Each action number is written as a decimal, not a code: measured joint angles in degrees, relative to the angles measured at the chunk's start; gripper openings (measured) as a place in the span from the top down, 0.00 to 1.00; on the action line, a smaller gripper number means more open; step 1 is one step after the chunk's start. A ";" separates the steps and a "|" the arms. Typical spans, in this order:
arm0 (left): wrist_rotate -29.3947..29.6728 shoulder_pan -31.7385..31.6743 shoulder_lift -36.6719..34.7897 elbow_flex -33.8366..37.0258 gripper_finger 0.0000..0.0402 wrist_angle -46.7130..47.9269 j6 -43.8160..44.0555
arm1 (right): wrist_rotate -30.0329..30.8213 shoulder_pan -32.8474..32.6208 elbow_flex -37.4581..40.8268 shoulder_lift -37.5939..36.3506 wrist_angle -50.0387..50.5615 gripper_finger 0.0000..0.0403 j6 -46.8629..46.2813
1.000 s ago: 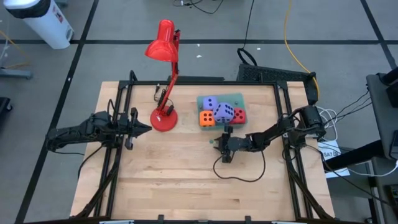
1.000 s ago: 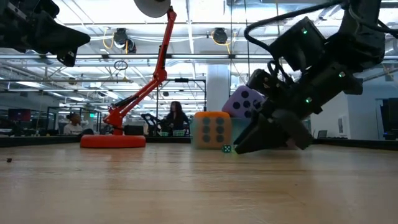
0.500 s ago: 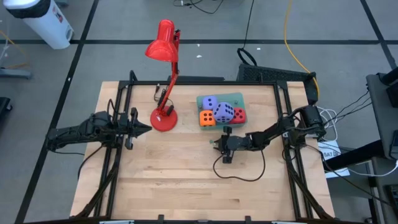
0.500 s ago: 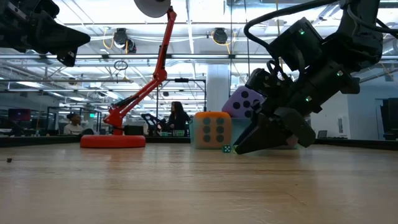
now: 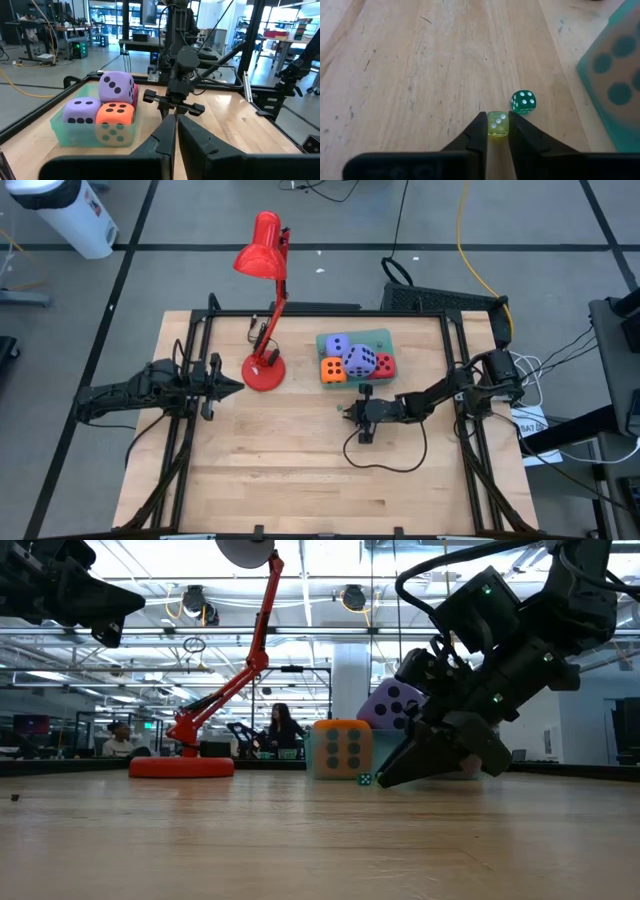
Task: Pick & Place Dice
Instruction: Put the small light green dice into the bin
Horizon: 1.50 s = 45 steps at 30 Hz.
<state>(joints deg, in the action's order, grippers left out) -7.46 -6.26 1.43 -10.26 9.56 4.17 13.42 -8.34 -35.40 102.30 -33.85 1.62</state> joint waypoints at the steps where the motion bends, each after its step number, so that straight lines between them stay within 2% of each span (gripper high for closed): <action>1: 0.00 0.00 0.01 0.00 0.93 -0.02 -0.23 | -0.03 0.00 0.00 0.03 -0.50 0.88 0.02; 8: 0.04 -0.02 0.00 0.00 0.93 0.03 -2.11 | -1.02 -0.07 0.09 -2.24 -4.58 0.87 0.14; 12: 0.04 -0.02 0.02 0.00 0.93 0.05 -2.35 | -1.54 -0.47 0.09 -7.31 -4.52 0.88 -0.51; 15: 0.04 -0.02 0.02 0.00 0.93 0.06 -2.11 | -1.32 -1.43 0.09 -12.43 -4.44 0.88 2.78; 17: 0.04 -0.02 0.01 0.00 0.93 0.07 -1.92 | 0.67 -2.07 0.09 -16.04 -4.06 0.88 5.03; 23: 0.04 -0.02 0.00 0.00 0.93 0.07 -1.89 | 11.54 -1.64 0.02 -27.88 0.48 0.88 10.84; 25: 0.06 -0.02 0.02 0.01 0.93 0.09 -1.89 | 13.53 -0.02 0.02 -31.84 3.51 0.88 11.03; 31: 0.07 -0.02 0.01 0.01 0.93 0.09 -2.16 | 13.83 7.10 0.02 -39.77 14.87 0.88 6.93; 36: 0.09 -0.04 0.00 0.02 0.93 0.09 -2.36 | 14.21 13.48 0.02 -41.58 22.21 0.88 2.80; 40: 0.11 -0.04 0.00 0.02 0.93 0.07 -2.37 | 18.56 20.06 0.00 -41.20 24.36 0.88 -3.93; 45: 0.13 -0.04 0.02 0.02 0.93 0.08 -2.31 | 11.44 28.29 -0.02 -37.91 28.49 0.88 -11.34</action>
<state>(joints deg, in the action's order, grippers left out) -7.33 -6.31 1.45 -10.24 9.64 1.87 24.86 19.95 -35.42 64.39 -5.35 -9.72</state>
